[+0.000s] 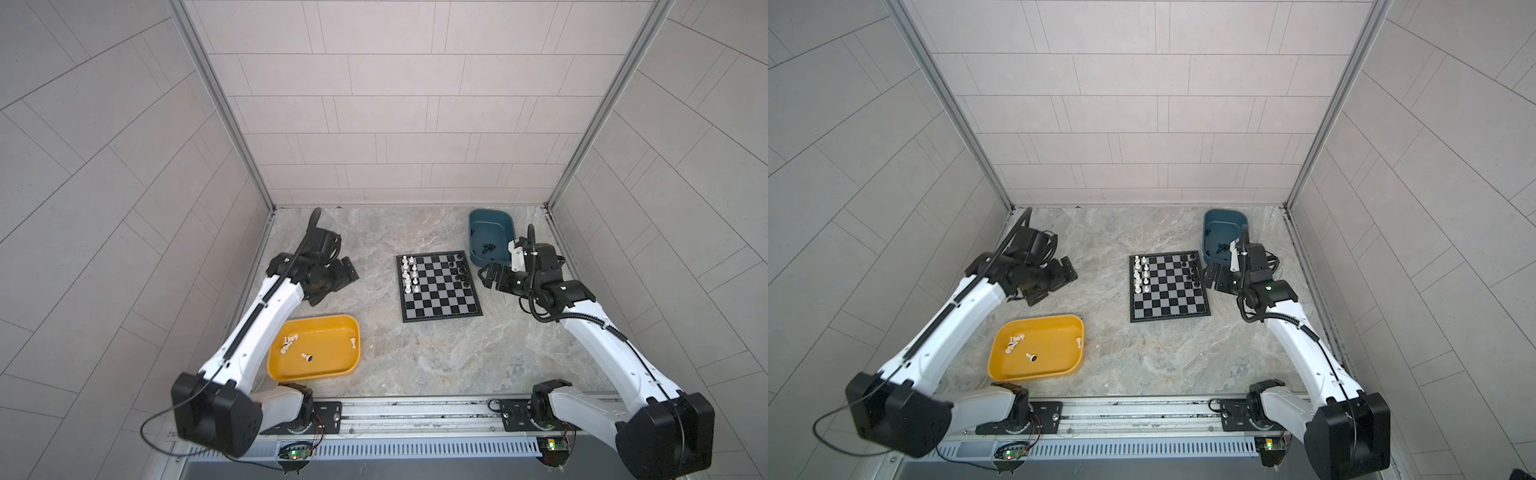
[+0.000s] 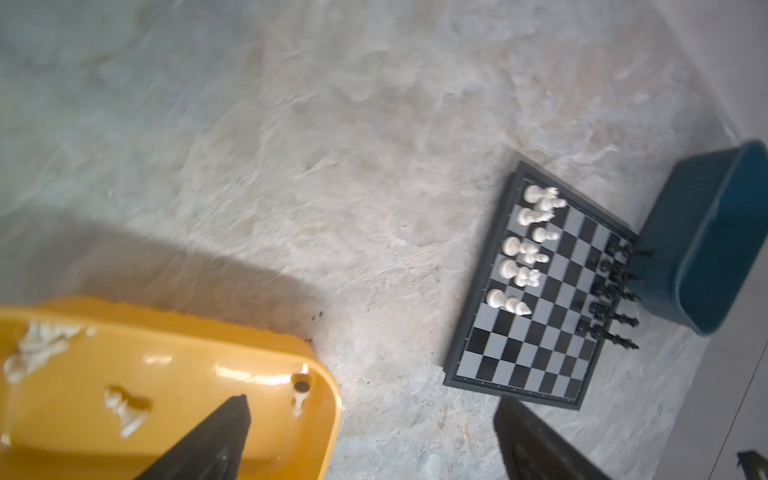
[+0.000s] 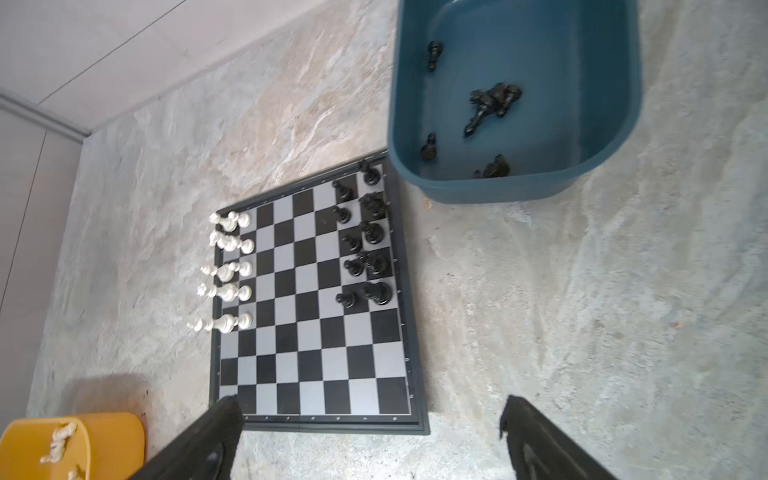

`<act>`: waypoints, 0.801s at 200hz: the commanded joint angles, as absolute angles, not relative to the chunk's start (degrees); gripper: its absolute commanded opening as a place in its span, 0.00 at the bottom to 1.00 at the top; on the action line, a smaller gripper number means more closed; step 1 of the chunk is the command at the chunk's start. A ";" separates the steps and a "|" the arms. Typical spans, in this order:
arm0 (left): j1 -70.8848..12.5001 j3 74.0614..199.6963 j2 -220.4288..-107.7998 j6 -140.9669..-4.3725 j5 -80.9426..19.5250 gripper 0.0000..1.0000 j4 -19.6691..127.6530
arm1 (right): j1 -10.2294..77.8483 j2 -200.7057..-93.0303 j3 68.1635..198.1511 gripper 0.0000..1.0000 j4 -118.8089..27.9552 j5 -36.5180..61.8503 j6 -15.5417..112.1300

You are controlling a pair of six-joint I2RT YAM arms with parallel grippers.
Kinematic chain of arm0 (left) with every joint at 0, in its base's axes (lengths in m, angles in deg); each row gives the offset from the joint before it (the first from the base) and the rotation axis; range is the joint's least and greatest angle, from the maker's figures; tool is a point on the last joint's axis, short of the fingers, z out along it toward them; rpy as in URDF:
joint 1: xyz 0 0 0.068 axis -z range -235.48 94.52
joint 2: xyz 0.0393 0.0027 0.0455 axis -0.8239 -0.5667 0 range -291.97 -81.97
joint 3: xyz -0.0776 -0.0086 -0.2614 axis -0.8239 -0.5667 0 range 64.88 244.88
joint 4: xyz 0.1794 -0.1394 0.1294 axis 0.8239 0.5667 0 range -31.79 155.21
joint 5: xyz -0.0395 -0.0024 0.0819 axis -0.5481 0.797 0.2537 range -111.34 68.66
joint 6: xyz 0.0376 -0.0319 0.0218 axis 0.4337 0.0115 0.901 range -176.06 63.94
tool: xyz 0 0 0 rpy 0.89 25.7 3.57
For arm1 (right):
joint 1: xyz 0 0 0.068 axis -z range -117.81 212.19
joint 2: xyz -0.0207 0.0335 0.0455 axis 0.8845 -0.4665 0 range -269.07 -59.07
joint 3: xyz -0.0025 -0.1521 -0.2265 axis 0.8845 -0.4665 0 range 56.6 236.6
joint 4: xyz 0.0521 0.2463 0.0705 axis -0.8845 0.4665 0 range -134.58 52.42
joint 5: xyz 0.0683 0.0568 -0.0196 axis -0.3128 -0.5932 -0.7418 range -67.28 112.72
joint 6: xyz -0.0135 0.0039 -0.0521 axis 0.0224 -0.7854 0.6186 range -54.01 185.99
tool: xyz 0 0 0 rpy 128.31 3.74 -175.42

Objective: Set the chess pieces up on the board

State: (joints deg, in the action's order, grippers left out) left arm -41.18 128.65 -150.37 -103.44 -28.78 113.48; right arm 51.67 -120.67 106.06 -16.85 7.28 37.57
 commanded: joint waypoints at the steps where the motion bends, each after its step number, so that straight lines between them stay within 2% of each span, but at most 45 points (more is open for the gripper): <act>1: -43.76 122.08 -145.92 -112.84 -26.05 1.00 116.06 | 49.22 -118.72 104.32 1.00 -19.06 7.56 36.92; 51: -53.45 113.55 -145.05 -123.52 -28.03 0.85 109.28 | 42.91 -116.77 107.38 0.99 -18.42 7.96 37.72; 93: -55.26 112.22 -150.34 -125.85 -28.21 0.75 103.62 | 41.98 -115.99 107.47 0.94 -19.38 5.66 38.21; 160: -56.54 113.86 -161.79 -123.36 -32.16 0.46 100.84 | 41.98 -116.07 107.90 0.92 -20.58 3.78 38.64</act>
